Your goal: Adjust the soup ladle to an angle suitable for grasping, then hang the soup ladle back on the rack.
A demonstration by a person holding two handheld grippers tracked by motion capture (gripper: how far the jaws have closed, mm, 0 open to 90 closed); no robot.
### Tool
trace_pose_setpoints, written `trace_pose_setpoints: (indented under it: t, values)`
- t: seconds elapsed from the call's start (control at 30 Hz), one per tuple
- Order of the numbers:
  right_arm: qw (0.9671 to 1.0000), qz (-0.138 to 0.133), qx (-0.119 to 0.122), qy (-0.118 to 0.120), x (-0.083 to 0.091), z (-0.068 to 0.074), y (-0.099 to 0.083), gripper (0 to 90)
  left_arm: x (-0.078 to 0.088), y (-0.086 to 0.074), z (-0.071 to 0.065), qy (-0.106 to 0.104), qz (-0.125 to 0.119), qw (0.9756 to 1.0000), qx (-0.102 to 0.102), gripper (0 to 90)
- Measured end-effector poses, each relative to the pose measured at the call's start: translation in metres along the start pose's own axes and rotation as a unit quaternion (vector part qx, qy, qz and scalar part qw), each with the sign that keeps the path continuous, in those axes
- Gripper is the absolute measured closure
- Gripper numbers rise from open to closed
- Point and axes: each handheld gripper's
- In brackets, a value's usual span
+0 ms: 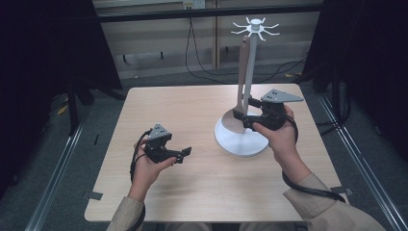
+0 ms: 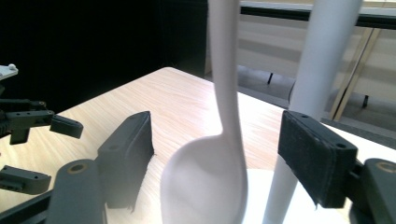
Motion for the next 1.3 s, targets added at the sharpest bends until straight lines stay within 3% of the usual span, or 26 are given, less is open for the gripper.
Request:
trace_pose_setpoints:
  t: [0.73,1.3]
  values:
    - [0.9998,0.015,0.004,0.007,0.006,0.005,-0.009,18.2,0.002,0.0,-0.001,0.0,0.0,1.0,0.007,4.3]
    - [0.9992,0.037,0.006,0.017,0.012,0.012,-0.036,15.4,0.001,-0.002,-0.003,-0.002,0.004,1.0,0.001,4.2]
Point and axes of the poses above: each handheld gripper's, and its own axes: x roughly backward along the jaws, y roughly out of its top, z roughly to its left, and after that the axes turned 11 degrees about y, right-handed
